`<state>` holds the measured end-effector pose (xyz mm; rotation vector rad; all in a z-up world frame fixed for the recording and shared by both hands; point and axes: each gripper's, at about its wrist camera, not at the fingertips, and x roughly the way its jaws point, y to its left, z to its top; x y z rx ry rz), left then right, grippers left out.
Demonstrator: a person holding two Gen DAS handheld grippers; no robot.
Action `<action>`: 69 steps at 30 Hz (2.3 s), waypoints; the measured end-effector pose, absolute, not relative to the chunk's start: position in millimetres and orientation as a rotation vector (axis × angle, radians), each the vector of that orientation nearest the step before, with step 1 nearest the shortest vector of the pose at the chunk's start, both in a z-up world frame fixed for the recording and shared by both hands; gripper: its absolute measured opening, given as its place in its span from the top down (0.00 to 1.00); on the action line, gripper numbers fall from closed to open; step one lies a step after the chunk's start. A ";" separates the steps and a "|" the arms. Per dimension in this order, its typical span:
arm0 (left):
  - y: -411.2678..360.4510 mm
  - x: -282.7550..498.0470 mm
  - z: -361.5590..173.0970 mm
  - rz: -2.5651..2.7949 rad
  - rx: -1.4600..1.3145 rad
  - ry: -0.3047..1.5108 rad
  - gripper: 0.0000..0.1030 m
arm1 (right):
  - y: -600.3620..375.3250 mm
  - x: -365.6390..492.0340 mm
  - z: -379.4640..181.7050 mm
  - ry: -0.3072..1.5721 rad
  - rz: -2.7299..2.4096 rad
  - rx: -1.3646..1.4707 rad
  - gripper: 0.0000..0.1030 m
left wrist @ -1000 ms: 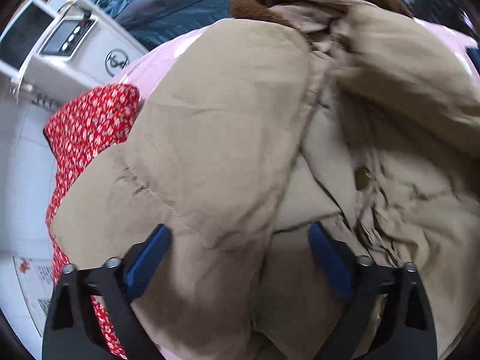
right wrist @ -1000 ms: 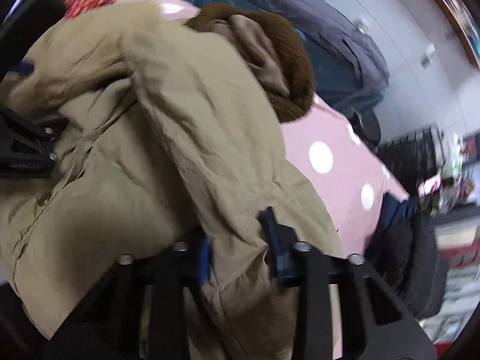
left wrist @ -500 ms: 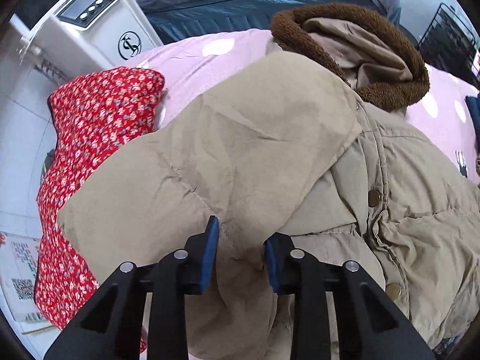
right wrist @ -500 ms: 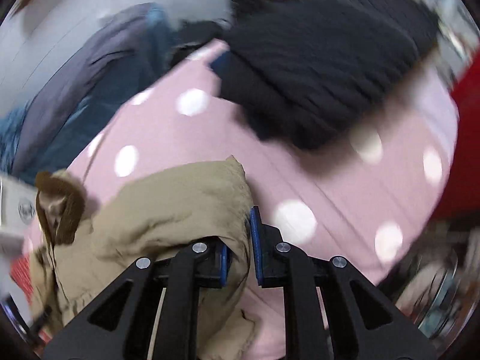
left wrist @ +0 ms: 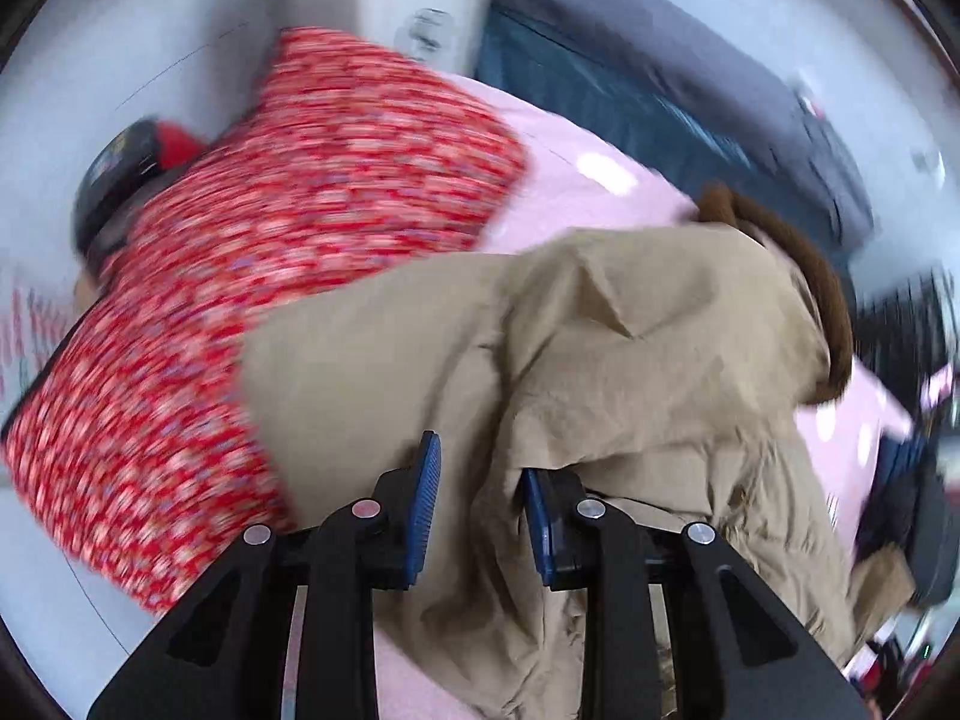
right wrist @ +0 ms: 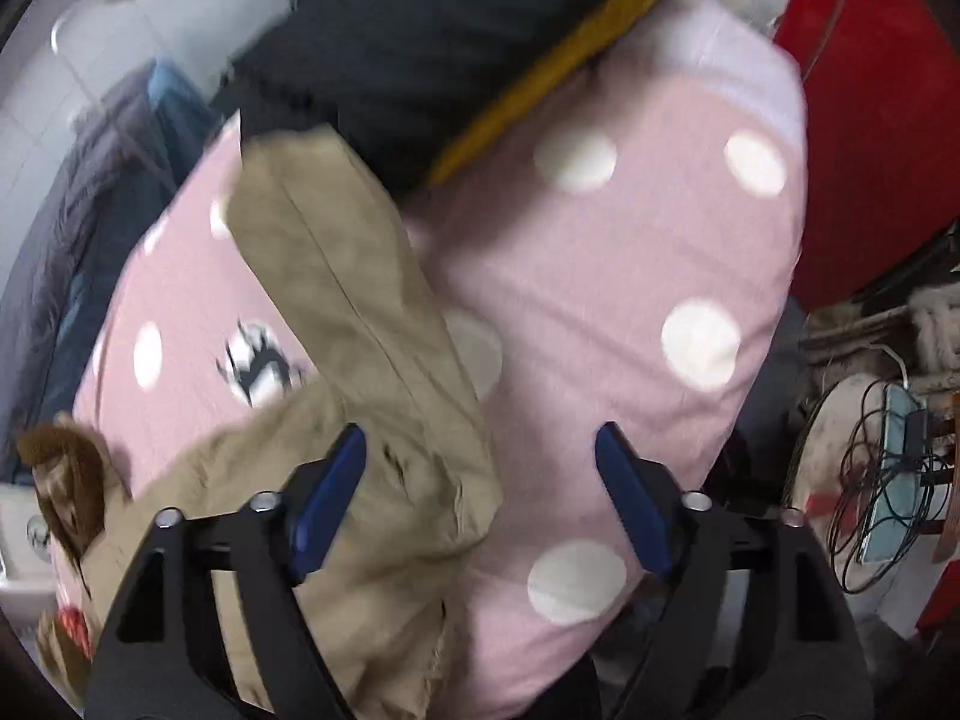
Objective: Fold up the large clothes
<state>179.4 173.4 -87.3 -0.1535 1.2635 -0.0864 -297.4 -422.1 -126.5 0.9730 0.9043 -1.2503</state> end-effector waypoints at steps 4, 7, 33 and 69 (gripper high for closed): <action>233.5 153.9 -85.8 0.023 -0.342 1.228 0.74 | -427.3 -294.0 -93.1 0.771 -1.294 0.973 0.23; 257.6 135.5 -88.5 0.111 -0.354 1.194 0.74 | -425.9 -277.5 -79.8 0.760 -1.243 0.908 0.23; 305.1 84.3 -54.2 0.262 0.011 1.266 0.20 | -301.2 -97.5 -183.9 1.343 -0.479 0.653 0.20; 204.6 -15.6 -93.4 -0.075 0.109 1.429 0.12 | -351.9 212.8 -179.4 1.082 -0.136 0.723 0.85</action>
